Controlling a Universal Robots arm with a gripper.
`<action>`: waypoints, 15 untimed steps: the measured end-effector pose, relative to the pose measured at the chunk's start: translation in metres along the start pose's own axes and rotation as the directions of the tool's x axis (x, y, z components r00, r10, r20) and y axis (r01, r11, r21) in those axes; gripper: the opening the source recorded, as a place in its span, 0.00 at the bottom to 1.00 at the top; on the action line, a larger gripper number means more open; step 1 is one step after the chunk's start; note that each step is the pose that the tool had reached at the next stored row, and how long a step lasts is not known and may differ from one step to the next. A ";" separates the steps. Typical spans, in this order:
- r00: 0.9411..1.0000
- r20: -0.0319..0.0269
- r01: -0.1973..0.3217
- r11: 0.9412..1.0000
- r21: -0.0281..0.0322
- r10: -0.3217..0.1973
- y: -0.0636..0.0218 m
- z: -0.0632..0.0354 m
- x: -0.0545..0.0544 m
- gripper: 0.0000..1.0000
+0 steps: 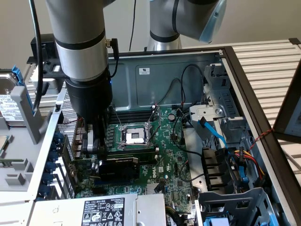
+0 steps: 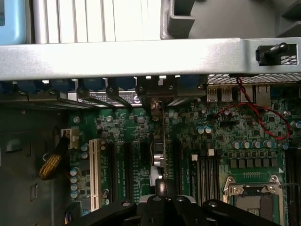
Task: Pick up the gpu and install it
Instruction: 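Press down on the gpu until it lock into place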
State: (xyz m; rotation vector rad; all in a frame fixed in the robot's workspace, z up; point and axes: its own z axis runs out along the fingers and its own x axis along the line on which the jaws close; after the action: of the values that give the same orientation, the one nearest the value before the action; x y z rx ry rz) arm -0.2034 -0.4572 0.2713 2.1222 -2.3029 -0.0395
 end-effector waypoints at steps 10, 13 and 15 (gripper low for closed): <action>1.000 0.000 0.000 1.000 0.000 0.000 0.0011 0.0055 0.000 0.11; 1.000 0.000 0.000 1.000 0.000 0.000 0.0014 0.0057 0.000 0.11; 1.000 0.001 0.000 1.000 0.000 0.000 0.0016 0.0043 0.000 0.11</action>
State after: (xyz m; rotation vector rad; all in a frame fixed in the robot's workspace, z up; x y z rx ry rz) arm -0.2051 -0.4571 0.2671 2.1234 -2.3034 -0.0403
